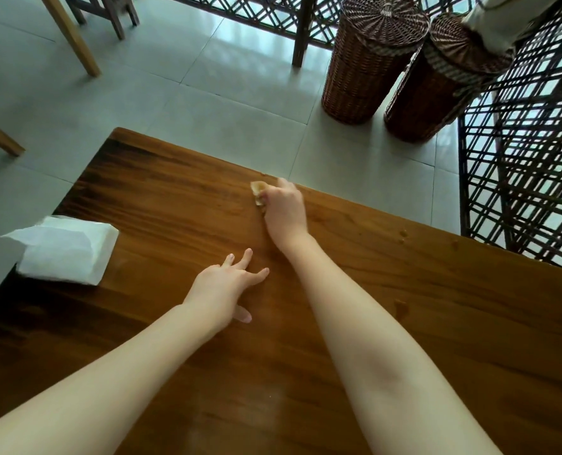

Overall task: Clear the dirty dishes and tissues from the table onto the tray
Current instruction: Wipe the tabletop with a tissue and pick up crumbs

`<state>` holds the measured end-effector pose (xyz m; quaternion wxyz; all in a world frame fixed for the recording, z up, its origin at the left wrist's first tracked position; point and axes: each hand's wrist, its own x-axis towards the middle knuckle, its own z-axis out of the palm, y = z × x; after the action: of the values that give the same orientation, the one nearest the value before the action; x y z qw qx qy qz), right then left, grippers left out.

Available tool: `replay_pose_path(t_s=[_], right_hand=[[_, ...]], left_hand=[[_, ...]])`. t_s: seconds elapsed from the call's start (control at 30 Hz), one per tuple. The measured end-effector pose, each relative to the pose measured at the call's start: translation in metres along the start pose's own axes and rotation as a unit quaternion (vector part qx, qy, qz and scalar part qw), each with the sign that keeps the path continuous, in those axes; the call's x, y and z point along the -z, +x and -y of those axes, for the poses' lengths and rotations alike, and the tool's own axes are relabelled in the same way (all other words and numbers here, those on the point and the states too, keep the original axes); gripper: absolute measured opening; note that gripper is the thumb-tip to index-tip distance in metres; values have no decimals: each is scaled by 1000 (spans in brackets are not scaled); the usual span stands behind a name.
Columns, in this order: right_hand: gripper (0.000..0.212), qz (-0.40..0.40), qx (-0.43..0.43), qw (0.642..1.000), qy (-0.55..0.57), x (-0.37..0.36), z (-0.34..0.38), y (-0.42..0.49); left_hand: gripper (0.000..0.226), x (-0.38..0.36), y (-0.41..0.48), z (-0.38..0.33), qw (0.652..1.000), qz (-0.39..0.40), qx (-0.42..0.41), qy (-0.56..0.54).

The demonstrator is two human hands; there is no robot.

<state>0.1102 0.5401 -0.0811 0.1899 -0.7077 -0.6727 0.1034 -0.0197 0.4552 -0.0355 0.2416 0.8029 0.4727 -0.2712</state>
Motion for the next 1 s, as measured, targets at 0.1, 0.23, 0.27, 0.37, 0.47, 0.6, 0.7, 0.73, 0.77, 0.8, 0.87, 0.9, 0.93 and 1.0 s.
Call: replay_pose_path(t_s=[0.1, 0.23, 0.27, 0.37, 0.47, 0.6, 0.7, 0.73, 0.77, 0.8, 0.87, 0.9, 0.93, 1.0], right_hand=[[29, -1, 14, 1000, 0, -11, 25, 21], [31, -12, -12, 1000, -17, -12, 21, 37], [29, -18, -31, 999, -20, -9, 14, 38], [26, -31, -104, 994, -20, 5, -19, 28], [28, -55, -116, 992, -18, 19, -42, -13], [26, -21, -12, 999, -43, 21, -31, -80], [22, -7, -2, 999, -35, 30, -48, -106], [21, -9, -24, 999, -31, 35, -59, -110], [21, -18, -56, 998, -25, 41, -72, -115], [22, -33, -92, 995, -19, 49, -85, -120], [22, -68, -164, 984, -15, 65, -114, -131], [22, -86, -199, 976, -14, 73, -129, -138], [21, -103, -232, 967, -11, 81, -143, -145], [20, -119, -276, 954, -11, 91, -160, -161]], left_hand=[[90, 2, 0, -2, 1000, -4, 4, -4], [91, 3, 2, -3, 1000, 8, 5, -3], [91, 4, 1, -3, 1000, 14, 6, -3], [91, 8, 2, -3, 999, 35, 4, 9], [91, 9, 0, -4, 999, 33, 4, 14], [91, 5, 0, -1, 1000, 17, 3, 13], [92, 3, 2, -1, 1000, 9, 6, 15], [93, 3, 2, -1, 1000, 9, 9, 15], [93, 2, 2, -1, 1000, 6, 11, 13], [93, 1, 1, -1, 1000, 2, 13, 9], [93, 0, 0, 0, 1000, -8, 12, 6], [93, -1, -1, 0, 1000, -12, 12, 8], [93, 0, -1, -1, 1000, -15, 13, 11], [92, 3, -2, -4, 1000, -23, 11, 18]])
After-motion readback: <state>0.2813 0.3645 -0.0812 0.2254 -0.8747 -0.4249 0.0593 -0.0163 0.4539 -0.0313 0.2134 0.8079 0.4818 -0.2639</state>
